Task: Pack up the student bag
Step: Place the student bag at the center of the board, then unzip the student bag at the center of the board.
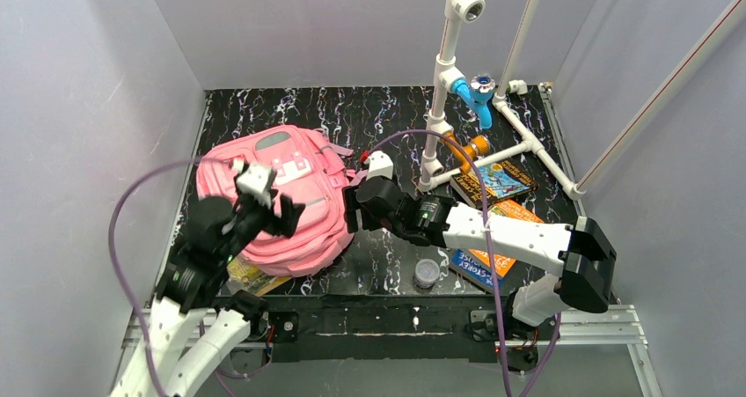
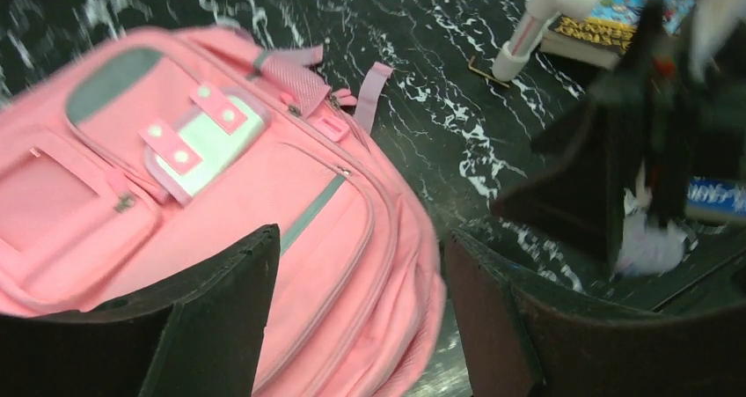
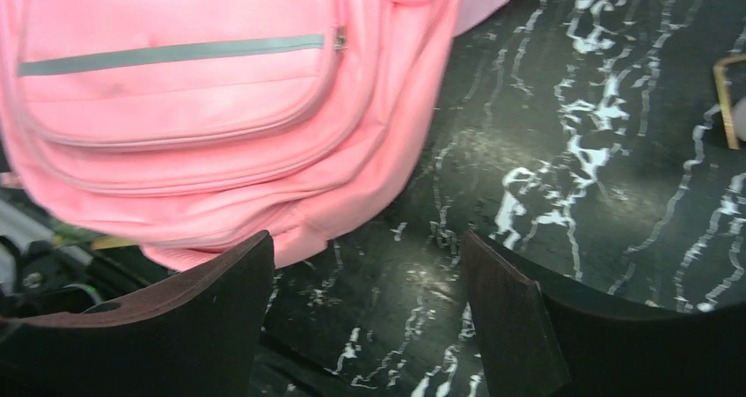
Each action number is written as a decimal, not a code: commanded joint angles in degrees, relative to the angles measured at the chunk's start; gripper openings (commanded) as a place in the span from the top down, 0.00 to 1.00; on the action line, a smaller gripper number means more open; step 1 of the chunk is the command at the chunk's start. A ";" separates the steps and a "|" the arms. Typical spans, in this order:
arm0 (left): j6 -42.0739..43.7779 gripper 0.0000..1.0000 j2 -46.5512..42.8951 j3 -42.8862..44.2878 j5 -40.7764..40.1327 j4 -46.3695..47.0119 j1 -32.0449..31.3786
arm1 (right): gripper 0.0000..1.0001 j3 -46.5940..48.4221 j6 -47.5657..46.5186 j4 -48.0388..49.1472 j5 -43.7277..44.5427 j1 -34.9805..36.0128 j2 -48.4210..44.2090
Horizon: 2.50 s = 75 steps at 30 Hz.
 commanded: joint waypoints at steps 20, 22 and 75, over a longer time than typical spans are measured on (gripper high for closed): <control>-29.32 0.42 70.00 26.17 -29.09 -13.94 -6.67 | 0.19 -6.66 -0.08 -2.97 3.53 -1.15 -7.03; -28.67 0.42 73.11 26.45 -30.43 -14.57 -7.44 | 0.19 -6.96 -0.06 -2.88 3.55 -1.15 -7.22; -4.60 1.00 27.71 -4.98 -15.88 15.91 -8.08 | 0.55 -11.83 -32.48 44.02 -8.39 -11.88 21.52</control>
